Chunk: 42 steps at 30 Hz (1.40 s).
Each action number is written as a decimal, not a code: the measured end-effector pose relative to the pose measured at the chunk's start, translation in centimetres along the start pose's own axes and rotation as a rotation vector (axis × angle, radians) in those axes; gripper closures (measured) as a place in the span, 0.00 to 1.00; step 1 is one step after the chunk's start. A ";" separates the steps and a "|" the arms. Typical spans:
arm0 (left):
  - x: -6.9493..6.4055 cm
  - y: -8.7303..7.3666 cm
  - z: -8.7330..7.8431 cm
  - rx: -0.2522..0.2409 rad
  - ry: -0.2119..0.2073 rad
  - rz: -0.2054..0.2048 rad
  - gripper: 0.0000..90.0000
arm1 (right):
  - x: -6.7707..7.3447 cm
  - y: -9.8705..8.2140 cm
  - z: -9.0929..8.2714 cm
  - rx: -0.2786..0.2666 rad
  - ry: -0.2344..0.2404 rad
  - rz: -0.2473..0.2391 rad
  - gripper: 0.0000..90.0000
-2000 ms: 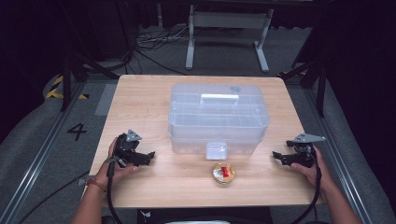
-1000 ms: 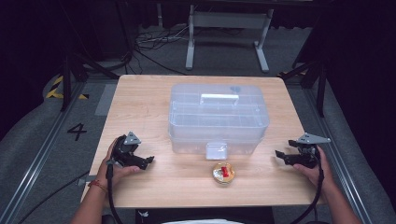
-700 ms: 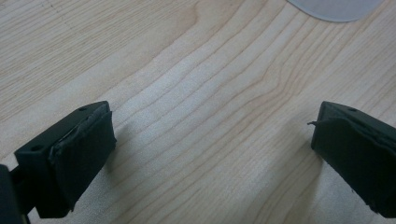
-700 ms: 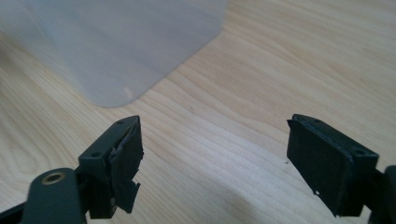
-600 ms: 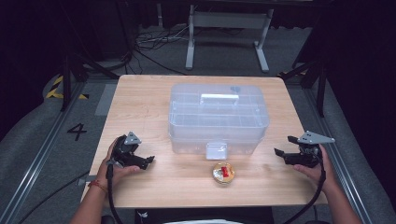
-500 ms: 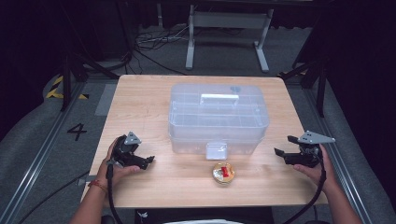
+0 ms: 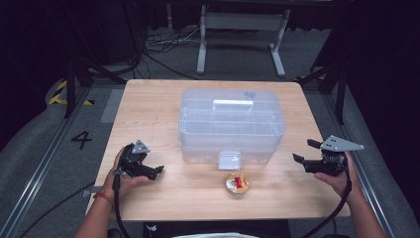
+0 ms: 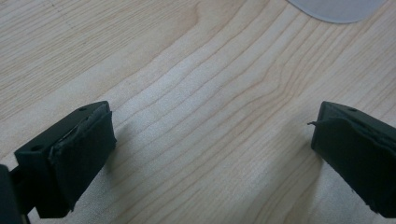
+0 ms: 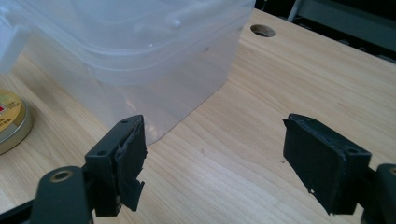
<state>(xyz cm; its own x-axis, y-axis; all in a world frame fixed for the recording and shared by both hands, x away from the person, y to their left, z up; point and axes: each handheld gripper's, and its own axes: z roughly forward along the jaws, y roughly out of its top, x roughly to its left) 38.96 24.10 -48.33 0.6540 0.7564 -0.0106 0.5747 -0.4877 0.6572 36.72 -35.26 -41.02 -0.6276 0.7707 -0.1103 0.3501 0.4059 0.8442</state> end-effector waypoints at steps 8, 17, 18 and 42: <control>-0.1 0.0 0.0 -0.001 0.002 -0.008 0.00 | 0.1 1.1 -0.9 -0.009 -0.011 -0.032 0.26; -0.1 0.0 0.0 -0.004 0.006 -0.012 0.00 | 0.0 3.7 -2.5 -0.061 -0.008 -0.071 0.28; -0.1 0.0 0.0 -0.004 0.006 -0.012 0.00 | 0.0 3.7 -2.5 -0.061 -0.008 -0.071 0.28; -0.2 0.0 0.0 -0.004 0.017 -0.018 0.00 | 1.4 11.1 -0.5 -0.086 0.052 -0.195 0.34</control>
<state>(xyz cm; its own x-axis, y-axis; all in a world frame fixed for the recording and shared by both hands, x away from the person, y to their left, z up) 38.81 23.96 -48.34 0.6353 0.7722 -0.0098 0.5844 -0.4724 0.6598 39.38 -29.87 -31.51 -0.7132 0.6547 -0.2504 0.1593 0.4993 0.8517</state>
